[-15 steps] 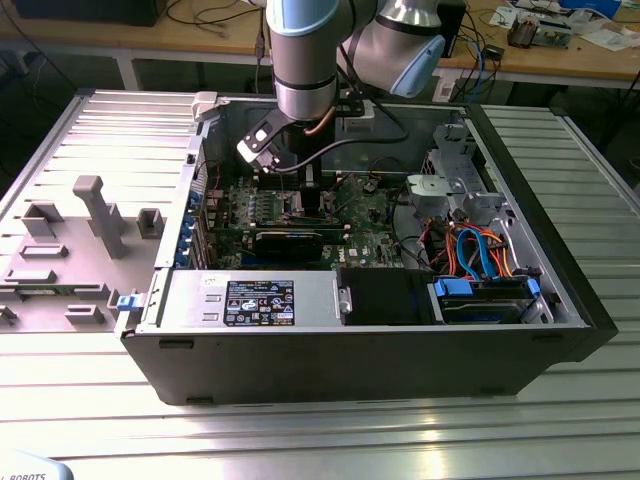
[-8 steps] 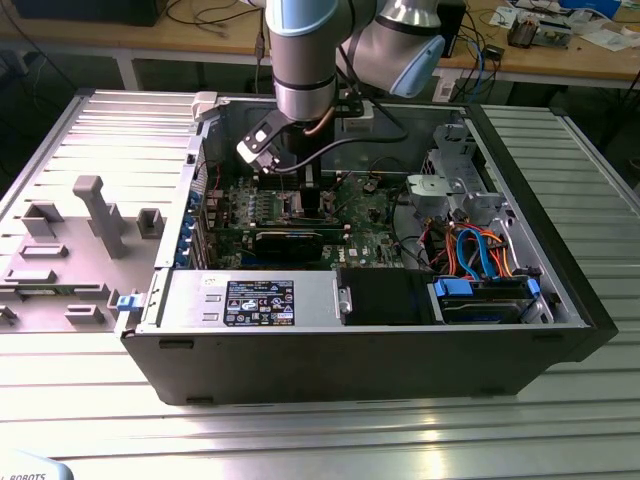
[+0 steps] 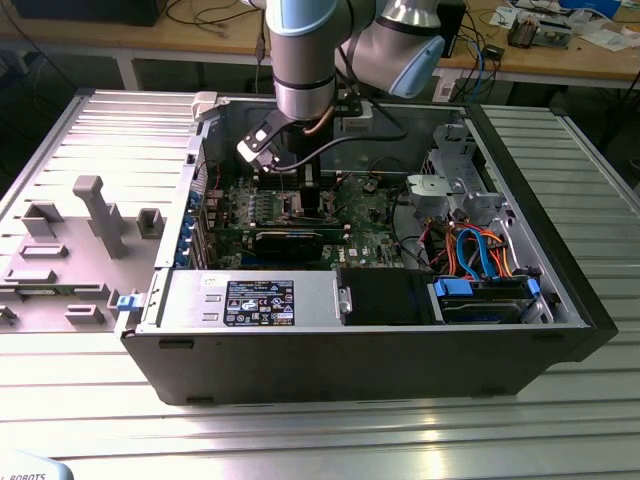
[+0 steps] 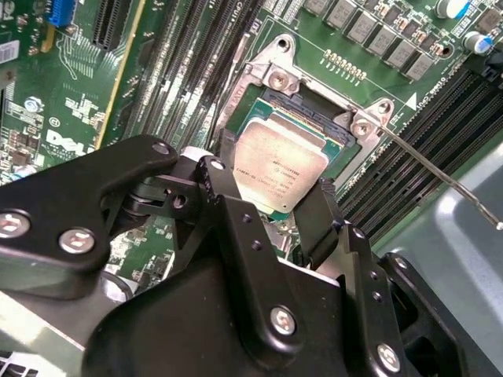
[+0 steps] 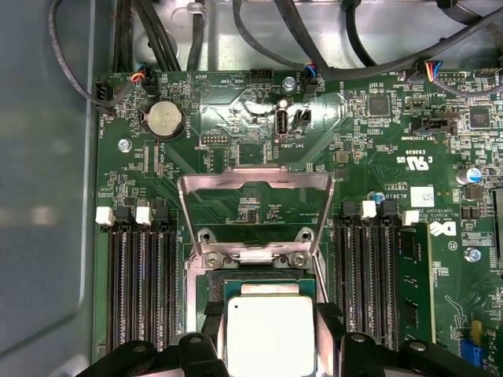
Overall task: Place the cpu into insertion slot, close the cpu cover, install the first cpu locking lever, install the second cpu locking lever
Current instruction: 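Place the cpu into insertion slot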
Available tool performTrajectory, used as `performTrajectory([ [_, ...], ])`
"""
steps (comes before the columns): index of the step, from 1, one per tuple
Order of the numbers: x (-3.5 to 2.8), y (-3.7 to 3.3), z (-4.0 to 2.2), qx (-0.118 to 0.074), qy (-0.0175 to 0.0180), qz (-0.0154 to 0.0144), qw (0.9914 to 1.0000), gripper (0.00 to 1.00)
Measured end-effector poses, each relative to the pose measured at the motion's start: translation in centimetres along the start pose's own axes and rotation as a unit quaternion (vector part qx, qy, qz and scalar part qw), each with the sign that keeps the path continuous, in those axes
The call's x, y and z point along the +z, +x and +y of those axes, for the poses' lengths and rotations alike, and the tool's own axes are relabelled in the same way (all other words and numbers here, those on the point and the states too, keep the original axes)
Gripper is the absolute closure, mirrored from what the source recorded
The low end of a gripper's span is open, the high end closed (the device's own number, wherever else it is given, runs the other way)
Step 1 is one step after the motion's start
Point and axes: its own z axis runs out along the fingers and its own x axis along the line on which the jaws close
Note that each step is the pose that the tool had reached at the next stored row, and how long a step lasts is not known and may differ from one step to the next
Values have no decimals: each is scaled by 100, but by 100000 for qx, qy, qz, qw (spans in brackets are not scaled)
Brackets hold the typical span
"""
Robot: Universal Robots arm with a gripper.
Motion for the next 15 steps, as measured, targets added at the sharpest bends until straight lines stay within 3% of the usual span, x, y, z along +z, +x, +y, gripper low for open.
performTrajectory([
  [4, 26, 31, -3, -143, -13, -12, 100000, 46],
  [15, 97, 32, -11, -27, 12, 46, 100000, 46],
])
